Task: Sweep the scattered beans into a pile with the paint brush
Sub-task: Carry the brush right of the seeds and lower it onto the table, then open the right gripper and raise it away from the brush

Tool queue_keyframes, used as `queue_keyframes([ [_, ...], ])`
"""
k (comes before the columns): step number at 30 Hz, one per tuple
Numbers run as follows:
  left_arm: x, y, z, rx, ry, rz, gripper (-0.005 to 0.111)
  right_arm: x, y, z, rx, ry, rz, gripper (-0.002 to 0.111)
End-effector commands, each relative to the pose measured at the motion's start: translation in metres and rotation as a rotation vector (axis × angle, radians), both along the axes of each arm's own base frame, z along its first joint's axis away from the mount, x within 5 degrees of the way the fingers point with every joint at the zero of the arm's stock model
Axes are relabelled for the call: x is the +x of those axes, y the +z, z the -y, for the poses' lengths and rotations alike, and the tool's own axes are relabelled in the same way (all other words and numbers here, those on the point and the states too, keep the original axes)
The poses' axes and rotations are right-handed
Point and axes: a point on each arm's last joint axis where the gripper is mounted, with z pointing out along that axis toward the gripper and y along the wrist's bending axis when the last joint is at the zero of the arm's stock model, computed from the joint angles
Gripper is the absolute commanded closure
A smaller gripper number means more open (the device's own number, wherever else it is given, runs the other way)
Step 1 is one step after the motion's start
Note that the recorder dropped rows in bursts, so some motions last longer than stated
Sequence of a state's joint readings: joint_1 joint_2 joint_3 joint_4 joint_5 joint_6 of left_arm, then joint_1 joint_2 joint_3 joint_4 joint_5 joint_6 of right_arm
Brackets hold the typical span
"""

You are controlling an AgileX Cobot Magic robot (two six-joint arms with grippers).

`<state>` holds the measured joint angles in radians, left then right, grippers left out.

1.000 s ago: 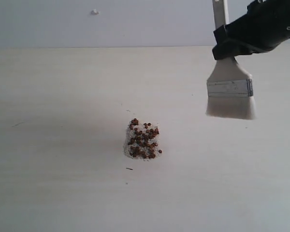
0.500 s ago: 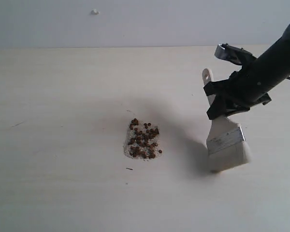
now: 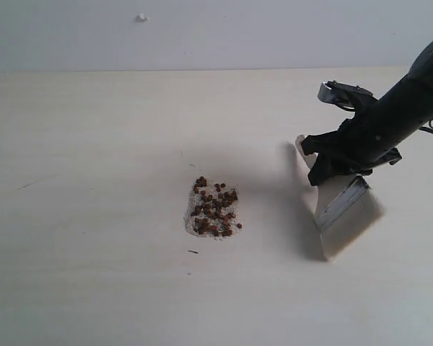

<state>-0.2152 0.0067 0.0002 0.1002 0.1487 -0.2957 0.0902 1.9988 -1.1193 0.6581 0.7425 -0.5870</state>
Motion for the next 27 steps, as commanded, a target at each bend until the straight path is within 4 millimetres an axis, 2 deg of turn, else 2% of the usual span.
queue_keyframes([
  [1,-0.001,0.001,0.000,-0.001,-0.009,0.011,0.107,0.004,0.000,0.004,-0.023,0.001,0.038,0.062],
  [4,-0.001,0.001,0.000,-0.001,-0.009,0.011,0.107,0.005,0.001,0.004,-0.027,0.008,0.053,0.053],
  [7,-0.001,0.001,0.000,-0.001,-0.009,0.011,0.107,0.007,0.008,0.005,-0.036,0.012,0.095,0.052],
  [11,-0.001,0.001,0.000,-0.001,-0.009,0.011,0.107,0.010,0.034,0.007,-0.051,-0.014,0.212,0.052],
  [12,-0.001,0.001,0.000,-0.001,-0.009,0.011,0.107,0.010,0.048,0.007,-0.051,-0.022,0.260,0.053],
  [13,-0.001,0.001,0.000,-0.001,-0.009,0.011,0.107,0.009,0.057,0.008,-0.050,-0.025,0.286,0.055],
  [15,-0.001,0.001,0.000,-0.001,-0.009,0.011,0.107,0.004,0.083,0.008,-0.037,-0.051,0.349,0.071],
  [16,-0.001,0.001,0.000,-0.001,-0.009,0.011,0.107,0.000,0.098,0.008,-0.023,-0.076,0.377,0.086],
  [17,-0.001,0.001,0.000,-0.001,-0.009,0.011,0.107,-0.003,0.105,0.008,-0.017,-0.073,0.387,0.095],
  [18,-0.001,0.001,0.000,-0.001,-0.009,0.011,0.107,-0.009,0.117,0.007,0.004,-0.076,0.406,0.108],
  [20,-0.001,0.001,0.000,-0.001,-0.009,0.011,0.107,-0.021,0.129,0.008,0.035,-0.124,0.448,0.108],
  [22,-0.001,0.001,0.000,-0.001,-0.009,0.011,0.107,-0.032,0.131,0.011,0.027,-0.165,0.487,0.108],
  [27,-0.001,0.001,0.000,-0.001,-0.009,0.011,0.107,-0.085,0.141,0.030,-0.002,-0.375,0.685,0.108],
])
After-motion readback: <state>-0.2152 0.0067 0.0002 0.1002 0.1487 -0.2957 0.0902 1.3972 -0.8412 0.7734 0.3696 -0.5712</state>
